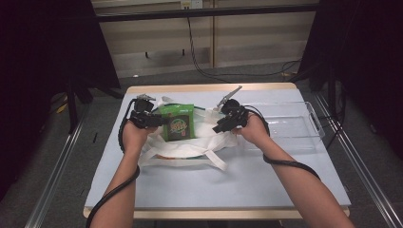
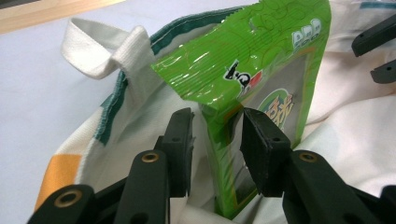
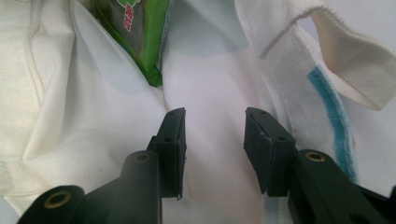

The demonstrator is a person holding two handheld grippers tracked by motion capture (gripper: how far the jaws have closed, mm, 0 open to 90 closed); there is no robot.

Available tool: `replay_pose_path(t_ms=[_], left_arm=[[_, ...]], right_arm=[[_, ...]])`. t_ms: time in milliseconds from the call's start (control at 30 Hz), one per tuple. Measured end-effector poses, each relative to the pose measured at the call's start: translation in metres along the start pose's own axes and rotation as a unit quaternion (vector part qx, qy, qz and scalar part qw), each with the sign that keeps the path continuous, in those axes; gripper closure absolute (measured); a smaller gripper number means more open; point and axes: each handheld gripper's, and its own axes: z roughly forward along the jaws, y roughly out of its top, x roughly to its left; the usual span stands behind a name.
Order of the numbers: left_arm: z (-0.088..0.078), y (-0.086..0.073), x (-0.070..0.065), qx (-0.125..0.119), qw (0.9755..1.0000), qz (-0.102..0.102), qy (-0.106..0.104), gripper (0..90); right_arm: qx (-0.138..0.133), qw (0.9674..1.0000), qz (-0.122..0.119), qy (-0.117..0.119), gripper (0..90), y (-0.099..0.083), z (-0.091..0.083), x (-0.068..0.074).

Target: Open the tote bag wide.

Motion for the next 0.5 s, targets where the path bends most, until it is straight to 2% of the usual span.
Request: replay_pose_path(t_ms=[133, 167, 200, 233, 300, 433, 500], left_arm=[[0.0035, -0.0019, 0.0018, 0.002, 1.0000, 0.000, 0.000, 63.2], [0.0037, -0.0022, 0.0026, 0.003, 1.0000, -0.001, 0.000, 70.1], [0.0039, -0.0024, 0.0026, 0.003, 1.0000, -0.001, -0.005, 70.1], [0.0042, -0.0022, 0.0020, 0.004, 0.9999, 0.004, -0.009, 74.9], [0.0038, -0.0018, -0.0005, 0.005, 0.9999, 0.011, -0.012, 75.9], [0.0016, 0.0001, -0.0027, 0.008, 0.9997, 0.015, -0.015, 85.2], [0.0005, 0.0012, -0.0041, 0.005, 0.9996, 0.016, -0.021, 87.1]], right_arm=[[-0.001, 1.0000, -0.001, 0.000, 58.5, -0.0004, 0.0001, -0.0002], [-0.001, 1.0000, -0.001, 0.001, 58.4, -0.0006, 0.0001, -0.0005], [-0.001, 1.0000, -0.001, 0.001, 58.4, -0.0006, 0.0001, -0.0005], [-0.002, 1.0000, 0.000, 0.002, 57.9, -0.0008, 0.0000, -0.0003], [-0.002, 1.0000, 0.000, 0.002, 57.6, -0.0008, 0.0001, -0.0002], [-0.004, 1.0000, 0.002, 0.006, 56.5, -0.0004, -0.0004, -0.0002], [-0.004, 1.0000, 0.000, 0.006, 55.7, -0.0002, -0.0007, 0.0002]])
